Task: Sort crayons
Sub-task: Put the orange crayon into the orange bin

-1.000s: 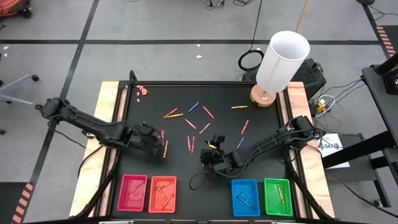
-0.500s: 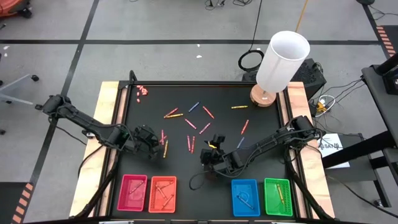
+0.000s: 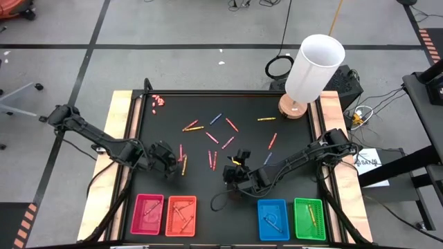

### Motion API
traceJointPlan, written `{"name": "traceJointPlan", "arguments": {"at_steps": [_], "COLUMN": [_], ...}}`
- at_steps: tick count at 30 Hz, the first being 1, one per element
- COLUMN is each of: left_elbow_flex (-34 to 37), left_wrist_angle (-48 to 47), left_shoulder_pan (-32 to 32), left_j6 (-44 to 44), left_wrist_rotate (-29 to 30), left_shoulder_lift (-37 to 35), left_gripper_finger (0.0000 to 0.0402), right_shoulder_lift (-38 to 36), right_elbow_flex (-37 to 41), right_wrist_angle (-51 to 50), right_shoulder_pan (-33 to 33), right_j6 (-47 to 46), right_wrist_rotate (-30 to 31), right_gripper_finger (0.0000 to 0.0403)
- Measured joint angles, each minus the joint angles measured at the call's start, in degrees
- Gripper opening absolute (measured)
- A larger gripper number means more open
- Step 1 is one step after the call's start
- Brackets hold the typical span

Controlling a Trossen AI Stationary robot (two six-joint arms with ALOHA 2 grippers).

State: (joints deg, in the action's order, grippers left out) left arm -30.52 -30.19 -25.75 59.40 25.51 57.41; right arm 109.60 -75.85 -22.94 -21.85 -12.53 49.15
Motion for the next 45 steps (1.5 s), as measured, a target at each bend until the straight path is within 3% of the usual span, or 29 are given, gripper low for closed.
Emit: {"name": "traceJointPlan", "arguments": {"at_steps": [16, 24, 38, 45], "left_elbow_flex": [-8.6, -13.6, -18.2, -18.2], "left_wrist_angle": [-0.1, -0.2, 3.7, 6.3], "left_shoulder_pan": [-10.5, -16.4, -23.1, -23.5], "left_j6": [-4.8, -4.0, 13.4, 13.7], "left_wrist_rotate": [-1.9, -1.7, -6.0, -6.5], "left_shoulder_lift": [0.4, 5.1, 18.3, 23.4], "left_gripper_finger": [0.0005, 0.0005, 0.0005, 0.0013], "right_shoulder_lift": [0.0, 0.0, 0.0, 0.0], "right_elbow_flex": [0.0, 0.0, 0.0, 0.0], "right_wrist_angle": [0.0, 0.0, 0.6, 1.5], "right_shoulder_pan": [0.0, 0.0, 0.0, 0.0], "right_j6": [0.0, 0.0, -0.2, -0.2], "right_wrist_rotate": [0.0, 0.0, 0.0, -0.2], "right_gripper_finger": [0.0180, 0.0180, 0.0180, 0.0180]}}
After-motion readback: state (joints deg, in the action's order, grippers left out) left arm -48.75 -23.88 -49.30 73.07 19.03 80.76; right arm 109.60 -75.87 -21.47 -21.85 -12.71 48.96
